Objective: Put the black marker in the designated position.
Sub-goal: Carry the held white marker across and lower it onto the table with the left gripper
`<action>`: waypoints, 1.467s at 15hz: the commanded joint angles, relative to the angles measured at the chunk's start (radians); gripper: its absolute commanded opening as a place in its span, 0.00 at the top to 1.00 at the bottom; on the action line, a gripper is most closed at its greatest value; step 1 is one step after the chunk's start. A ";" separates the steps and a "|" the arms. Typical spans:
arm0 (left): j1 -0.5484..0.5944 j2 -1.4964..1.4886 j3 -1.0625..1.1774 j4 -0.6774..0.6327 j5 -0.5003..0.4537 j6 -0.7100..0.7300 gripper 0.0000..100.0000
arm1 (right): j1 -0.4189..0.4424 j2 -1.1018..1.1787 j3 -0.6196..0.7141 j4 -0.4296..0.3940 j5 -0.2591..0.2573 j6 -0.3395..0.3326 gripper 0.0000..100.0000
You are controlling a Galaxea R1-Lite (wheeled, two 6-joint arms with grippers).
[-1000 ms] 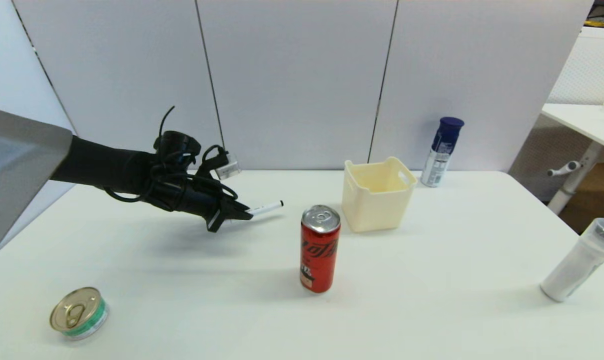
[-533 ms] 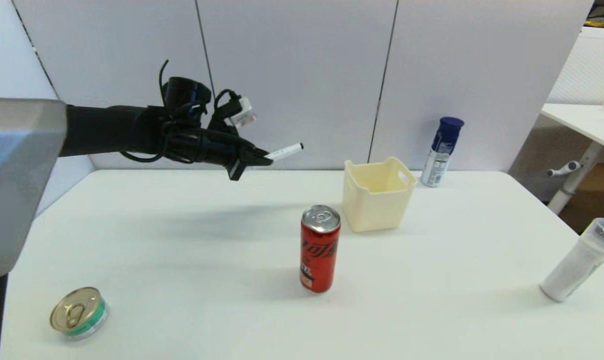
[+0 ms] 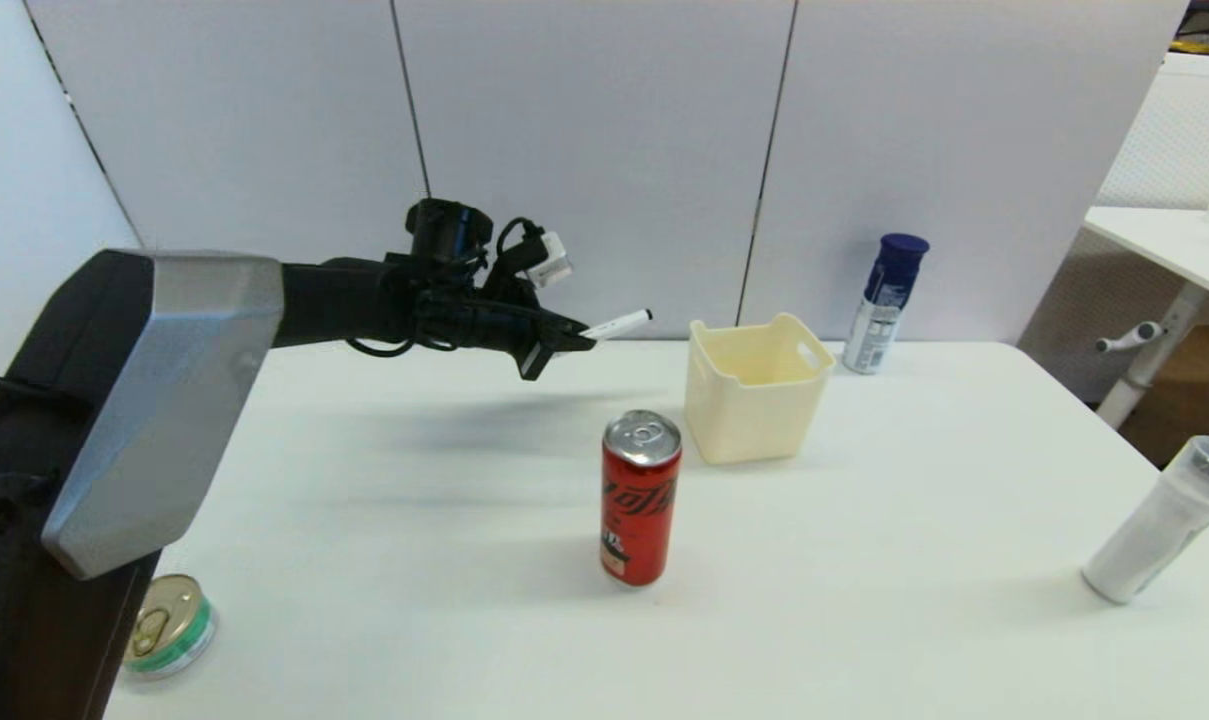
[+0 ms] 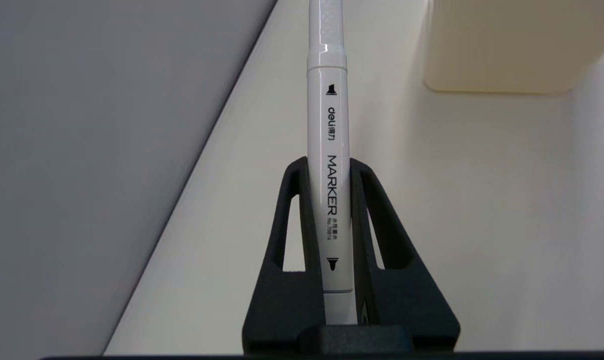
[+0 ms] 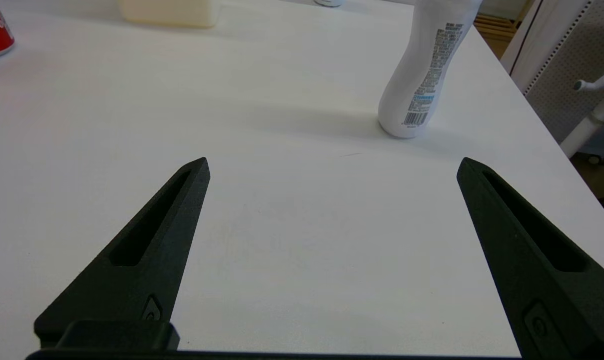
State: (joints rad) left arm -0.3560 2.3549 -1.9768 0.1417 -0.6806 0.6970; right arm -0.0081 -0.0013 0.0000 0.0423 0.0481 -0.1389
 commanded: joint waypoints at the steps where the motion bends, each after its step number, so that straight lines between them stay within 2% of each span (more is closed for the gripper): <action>1: -0.011 0.061 -0.010 -0.021 -0.005 -0.008 1.00 | 0.000 0.001 0.000 0.001 0.001 -0.001 0.00; 4: -0.029 0.087 -0.010 -0.082 -0.004 -0.042 1.00 | -0.001 0.001 0.000 0.001 0.001 -0.001 0.00; 8: -0.046 0.109 -0.010 -0.228 0.001 -0.108 1.00 | -0.001 0.001 0.000 0.001 0.001 -0.001 0.00; 12: -0.058 0.119 -0.008 -0.295 0.001 -0.146 1.00 | 0.000 0.001 0.000 0.001 0.001 -0.001 0.00; 17: -0.097 0.165 -0.008 -0.507 0.003 -0.261 1.00 | -0.001 0.001 0.000 0.001 0.001 -0.001 0.00; 22: -0.110 0.205 -0.010 -0.596 0.004 -0.303 1.00 | 0.000 0.001 0.000 0.001 0.001 -0.001 0.00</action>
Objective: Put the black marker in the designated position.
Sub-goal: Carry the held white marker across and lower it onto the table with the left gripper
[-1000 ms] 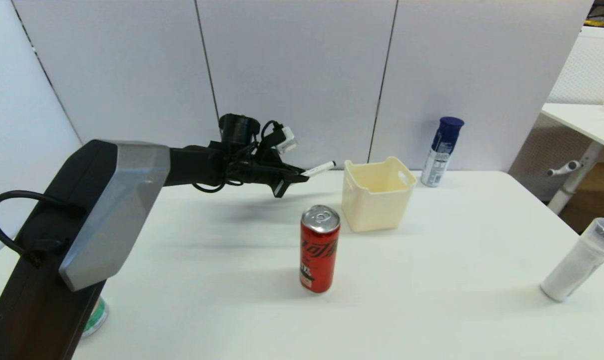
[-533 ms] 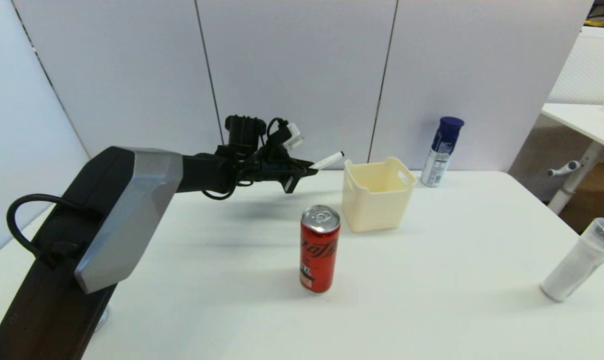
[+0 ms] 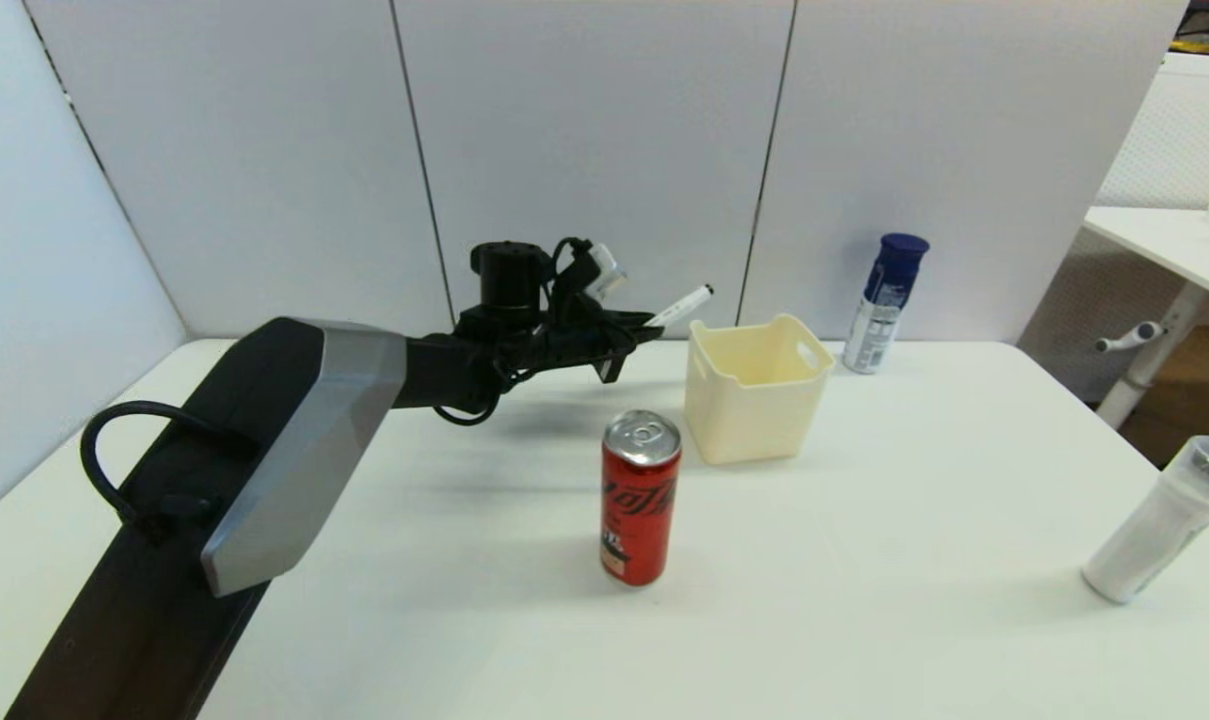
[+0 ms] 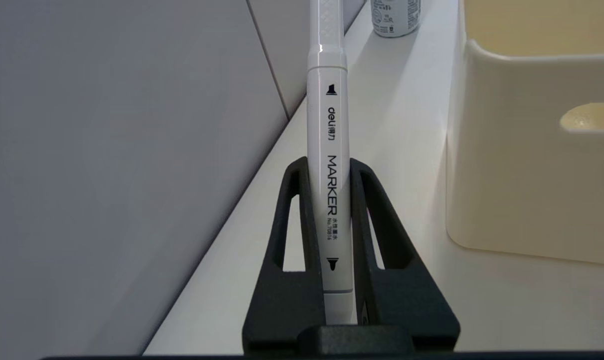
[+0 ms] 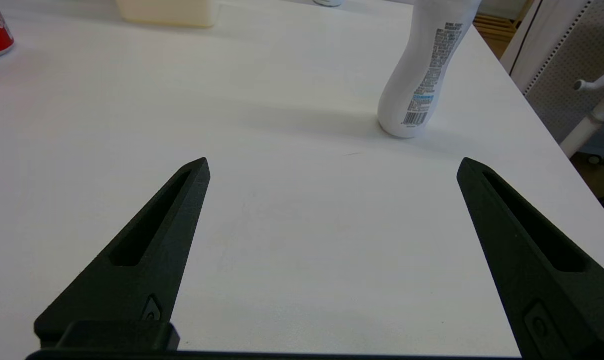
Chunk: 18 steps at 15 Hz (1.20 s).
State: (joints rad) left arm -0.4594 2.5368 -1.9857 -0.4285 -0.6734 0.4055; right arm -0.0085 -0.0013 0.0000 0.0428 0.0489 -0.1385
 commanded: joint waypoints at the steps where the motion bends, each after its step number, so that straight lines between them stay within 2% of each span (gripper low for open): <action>1: -0.012 0.031 -0.001 -0.045 -0.003 -0.022 1.00 | 0.001 0.001 0.000 0.000 0.000 -0.001 0.00; 4: -0.027 0.045 -0.001 -0.088 -0.003 -0.053 1.00 | -0.001 0.001 0.000 0.000 0.000 -0.001 0.00; 18: -0.033 0.062 -0.001 -0.096 -0.003 -0.051 1.00 | 0.001 0.001 0.000 0.000 0.000 -0.001 0.00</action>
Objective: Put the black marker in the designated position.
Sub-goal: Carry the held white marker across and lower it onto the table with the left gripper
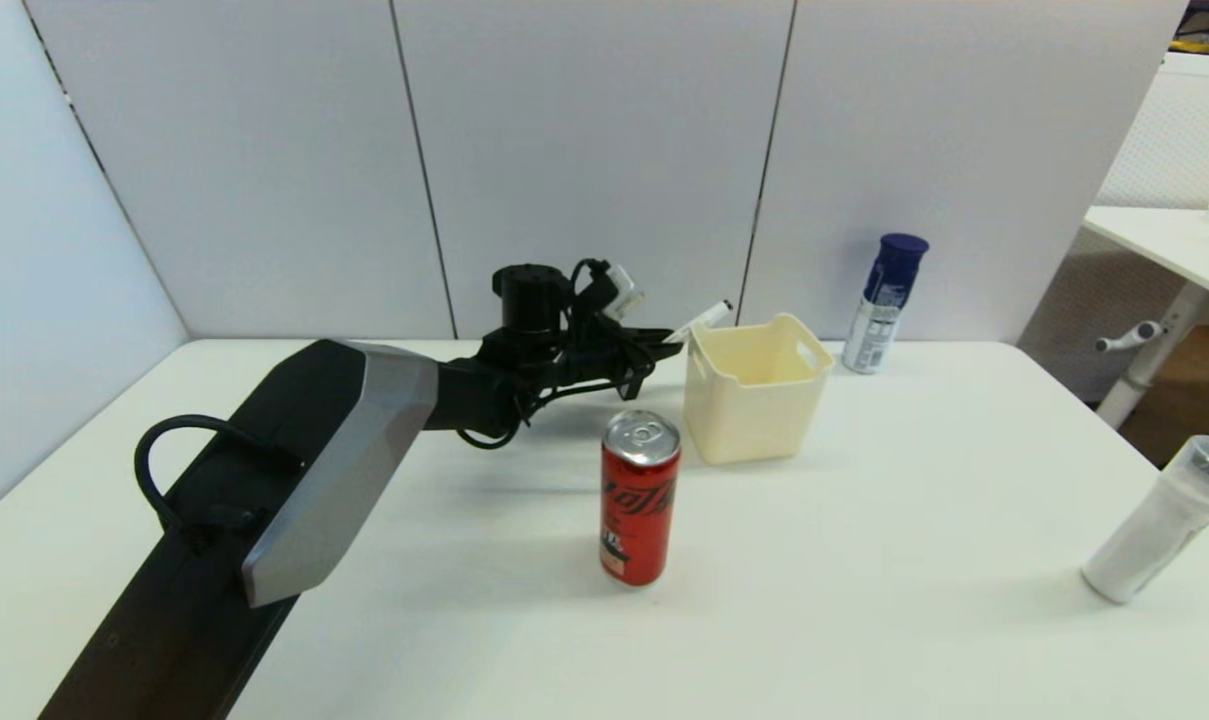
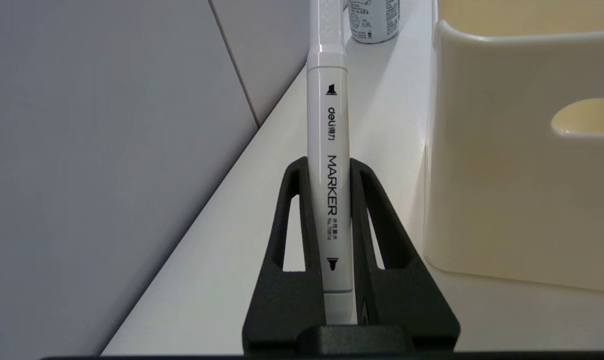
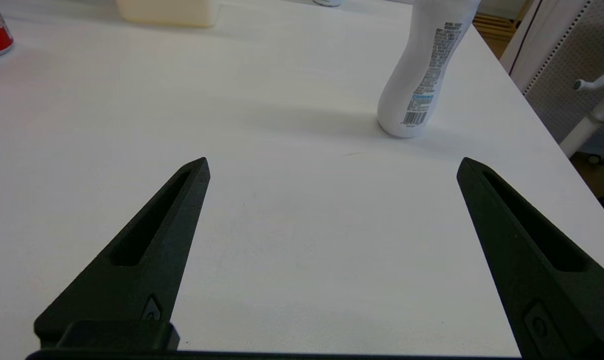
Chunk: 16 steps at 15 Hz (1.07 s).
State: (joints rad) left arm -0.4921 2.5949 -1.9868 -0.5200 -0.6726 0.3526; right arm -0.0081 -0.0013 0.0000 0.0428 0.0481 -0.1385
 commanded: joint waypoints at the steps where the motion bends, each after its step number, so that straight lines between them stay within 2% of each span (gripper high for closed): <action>1: 0.000 0.007 0.000 -0.005 -0.004 0.000 1.00 | 0.000 0.001 0.000 0.000 0.001 -0.001 0.00; 13: 0.000 0.017 0.000 -0.005 -0.004 0.000 1.00 | -0.001 0.001 0.000 0.000 0.001 -0.001 0.00; 14: 0.000 0.017 0.000 -0.005 -0.005 0.000 0.00 | -0.001 0.001 0.000 0.000 0.001 -0.001 0.00; 16: 0.001 0.017 0.000 -0.005 -0.005 0.006 0.00 | 0.000 0.001 0.000 0.000 0.001 -0.001 0.00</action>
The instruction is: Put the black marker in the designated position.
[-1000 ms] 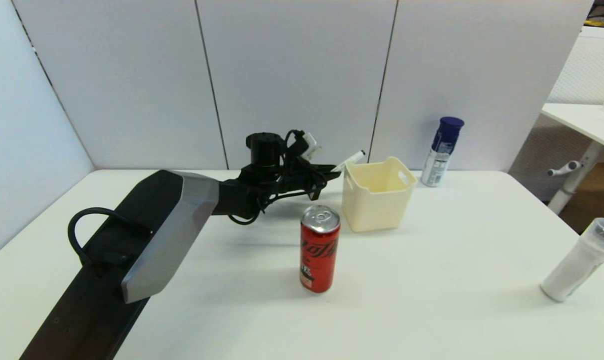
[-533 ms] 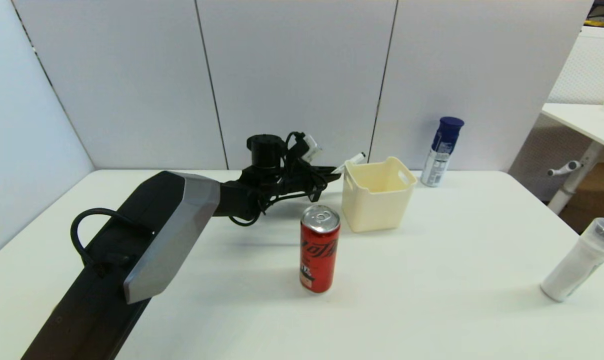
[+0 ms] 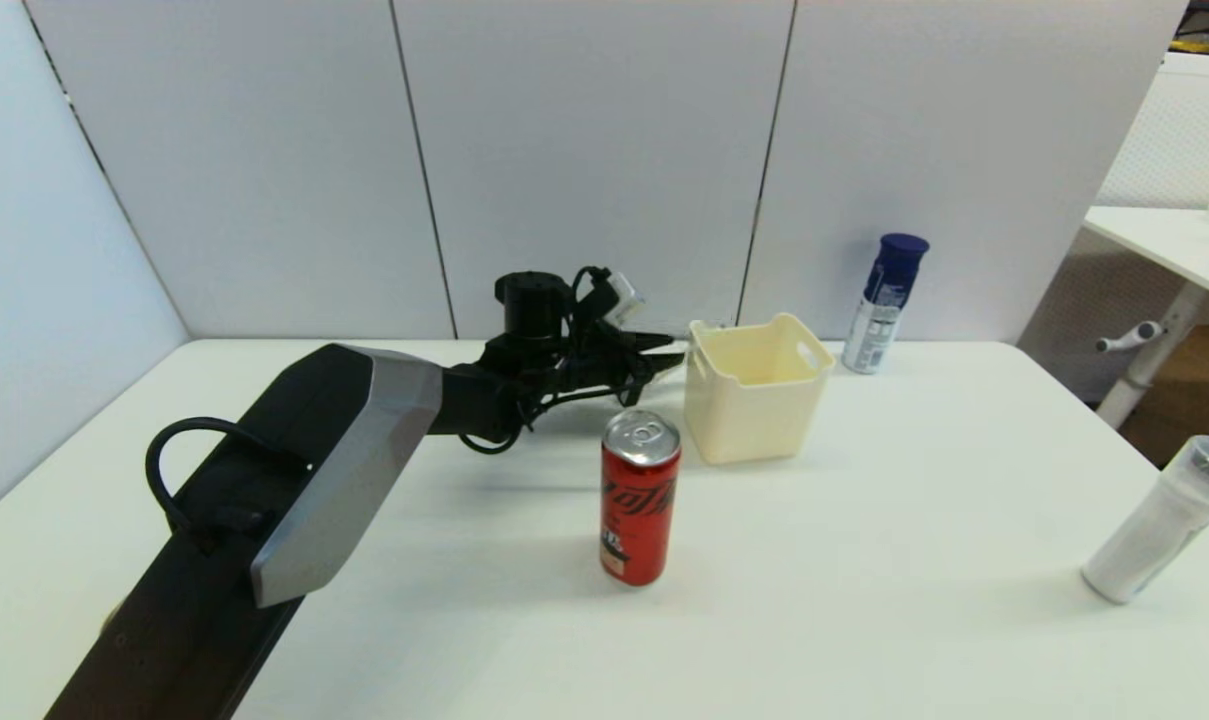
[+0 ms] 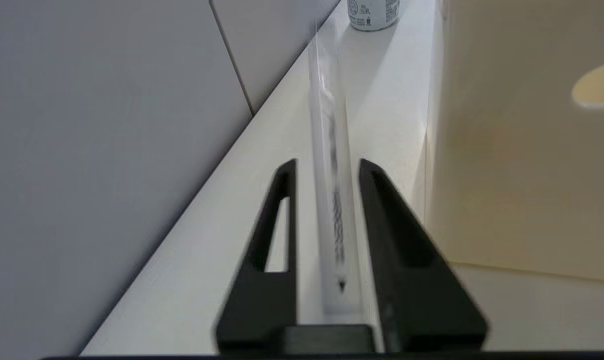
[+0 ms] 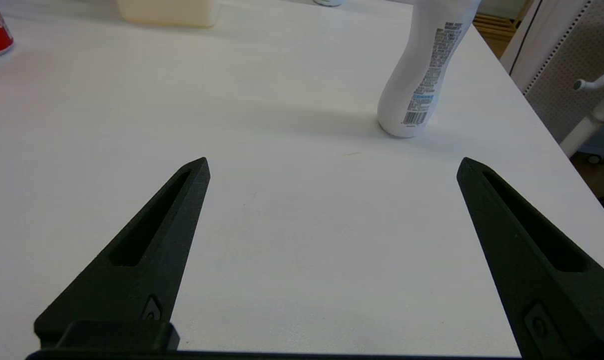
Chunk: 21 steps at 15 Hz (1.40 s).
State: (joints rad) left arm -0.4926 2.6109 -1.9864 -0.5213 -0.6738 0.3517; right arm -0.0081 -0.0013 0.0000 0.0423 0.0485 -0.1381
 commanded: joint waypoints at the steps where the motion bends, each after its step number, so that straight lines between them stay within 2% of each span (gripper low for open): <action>1: 0.002 0.002 0.000 -0.005 -0.004 0.009 0.00 | 0.000 0.001 0.000 0.001 0.001 -0.002 0.00; 6: 0.046 -0.018 0.001 -0.028 -0.004 0.015 0.00 | 0.000 0.001 0.000 0.001 0.001 -0.002 0.00; 12: 0.189 -0.141 0.035 0.020 -0.004 0.076 0.00 | 0.000 0.001 0.000 0.001 0.001 -0.002 0.00; 16: 0.235 -0.407 0.222 0.168 0.002 0.108 0.00 | 0.000 0.001 0.000 0.001 0.001 -0.002 0.00; 20: 0.287 -0.782 0.498 0.425 0.039 0.174 0.00 | -0.001 0.001 0.000 0.001 0.001 -0.002 0.00; 21: 0.295 -0.920 0.604 0.497 0.091 0.179 0.00 | 0.000 0.001 0.000 0.001 0.001 -0.002 0.00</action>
State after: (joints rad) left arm -0.2366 2.0406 -1.6174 -0.2149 -0.6428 0.4983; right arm -0.0081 -0.0013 0.0000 0.0423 0.0481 -0.1381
